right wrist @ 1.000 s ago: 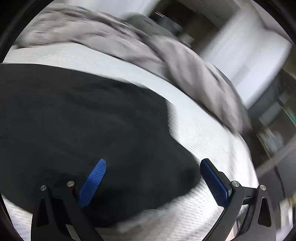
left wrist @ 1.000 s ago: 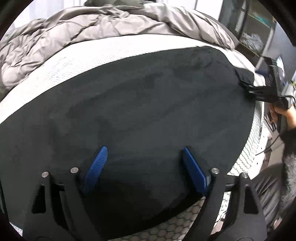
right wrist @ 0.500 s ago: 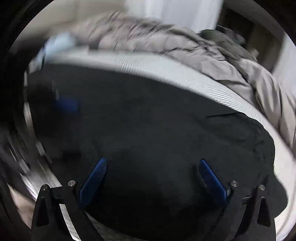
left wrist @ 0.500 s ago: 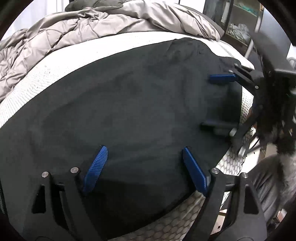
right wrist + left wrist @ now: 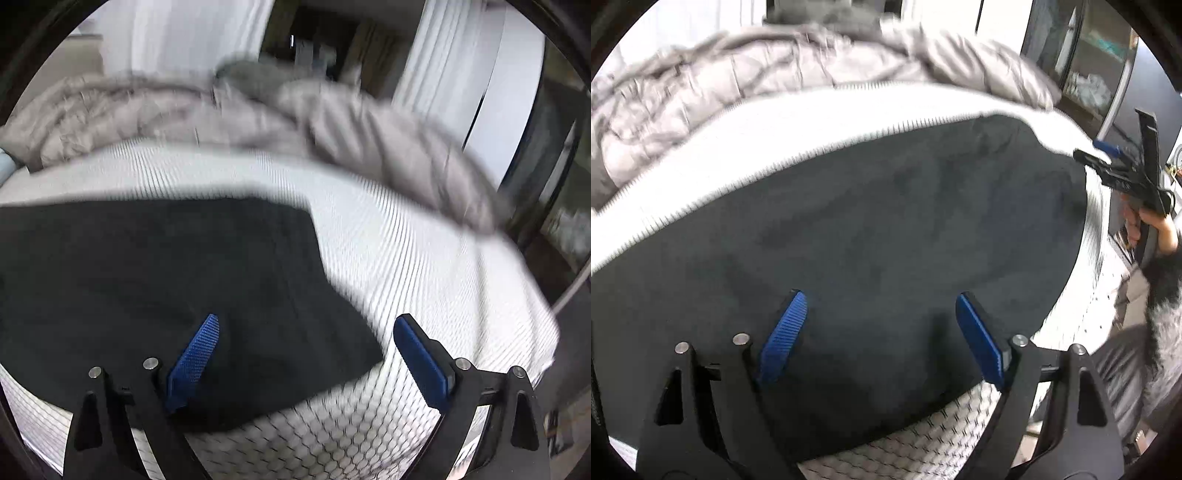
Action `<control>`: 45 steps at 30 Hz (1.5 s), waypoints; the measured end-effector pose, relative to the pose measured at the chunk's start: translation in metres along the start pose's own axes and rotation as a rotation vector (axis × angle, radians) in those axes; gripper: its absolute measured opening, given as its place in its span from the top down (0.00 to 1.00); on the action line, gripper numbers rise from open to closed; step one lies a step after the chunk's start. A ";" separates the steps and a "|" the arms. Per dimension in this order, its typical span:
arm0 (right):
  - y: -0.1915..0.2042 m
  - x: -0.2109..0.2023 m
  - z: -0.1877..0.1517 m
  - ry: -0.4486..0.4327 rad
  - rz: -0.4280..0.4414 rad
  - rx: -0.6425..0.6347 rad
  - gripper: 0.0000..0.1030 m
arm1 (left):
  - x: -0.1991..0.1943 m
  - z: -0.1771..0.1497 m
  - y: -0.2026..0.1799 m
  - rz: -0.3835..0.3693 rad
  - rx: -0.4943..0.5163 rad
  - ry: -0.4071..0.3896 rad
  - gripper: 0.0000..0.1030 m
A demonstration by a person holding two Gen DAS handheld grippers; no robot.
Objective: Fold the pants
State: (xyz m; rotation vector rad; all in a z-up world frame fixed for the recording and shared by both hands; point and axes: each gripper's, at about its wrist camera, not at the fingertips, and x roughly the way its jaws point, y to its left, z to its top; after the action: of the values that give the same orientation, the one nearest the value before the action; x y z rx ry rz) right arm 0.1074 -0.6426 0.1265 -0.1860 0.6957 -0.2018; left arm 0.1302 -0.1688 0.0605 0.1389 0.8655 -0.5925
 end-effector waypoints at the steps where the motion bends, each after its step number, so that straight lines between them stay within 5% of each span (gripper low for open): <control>1: 0.004 -0.005 0.010 -0.027 0.027 0.017 0.05 | -0.001 0.008 0.006 0.008 -0.011 -0.020 0.21; 4: 0.025 -0.001 0.031 -0.030 0.146 0.072 0.05 | 0.017 0.030 0.024 0.008 -0.087 -0.013 0.21; 6: 0.058 0.024 0.042 0.037 0.220 -0.011 0.17 | 0.036 0.040 0.032 0.014 -0.103 0.020 0.21; 7: 0.075 0.038 0.044 0.079 0.242 -0.071 0.33 | 0.050 0.043 0.038 0.035 -0.093 0.055 0.21; 9: 0.102 0.069 0.042 0.178 0.267 -0.168 0.49 | 0.070 0.041 0.048 0.069 -0.096 0.125 0.23; 12: 0.096 0.097 0.027 0.209 0.202 -0.215 0.53 | 0.074 0.034 0.062 0.048 -0.111 0.129 0.25; 14: 0.061 0.097 0.022 0.209 0.155 -0.151 0.88 | 0.072 0.032 0.066 0.068 -0.095 0.130 0.24; 16: 0.036 0.098 0.020 0.218 0.160 -0.083 1.00 | 0.071 0.029 0.070 0.073 -0.100 0.126 0.24; 20: 0.043 0.085 0.019 0.187 0.134 -0.141 0.93 | 0.051 0.028 0.059 0.080 -0.110 0.104 0.30; 22: 0.046 0.055 0.008 0.148 0.211 -0.148 0.89 | 0.031 0.023 0.040 -0.011 -0.099 0.046 0.30; 25: 0.052 0.042 -0.015 0.167 0.269 -0.214 0.85 | 0.031 0.006 0.005 -0.133 0.019 0.092 0.29; 27: 0.052 0.049 -0.024 0.198 0.239 -0.254 0.85 | 0.040 -0.002 -0.004 -0.096 0.075 0.128 0.29; 31: 0.013 0.041 -0.019 0.172 0.238 -0.123 0.88 | 0.039 -0.002 0.012 -0.084 0.000 0.136 0.26; 35: 0.020 0.034 0.001 0.118 0.138 -0.083 0.83 | 0.023 0.016 0.026 -0.008 -0.001 0.067 0.26; 38: 0.050 0.049 0.033 0.109 0.186 -0.001 0.79 | 0.031 0.049 0.045 0.100 -0.002 0.018 0.22; 40: 0.081 0.074 0.061 0.121 0.213 -0.022 0.79 | 0.051 0.066 0.076 0.147 -0.094 0.036 0.22; 45: 0.176 0.127 0.093 0.232 0.340 -0.107 0.79 | 0.087 0.063 0.119 0.157 -0.207 0.110 0.22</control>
State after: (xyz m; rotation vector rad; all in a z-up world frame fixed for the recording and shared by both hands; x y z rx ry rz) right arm 0.2847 -0.4950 0.0765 -0.1447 0.9573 0.1424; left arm 0.2810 -0.1297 0.0221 0.0508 1.0071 -0.3483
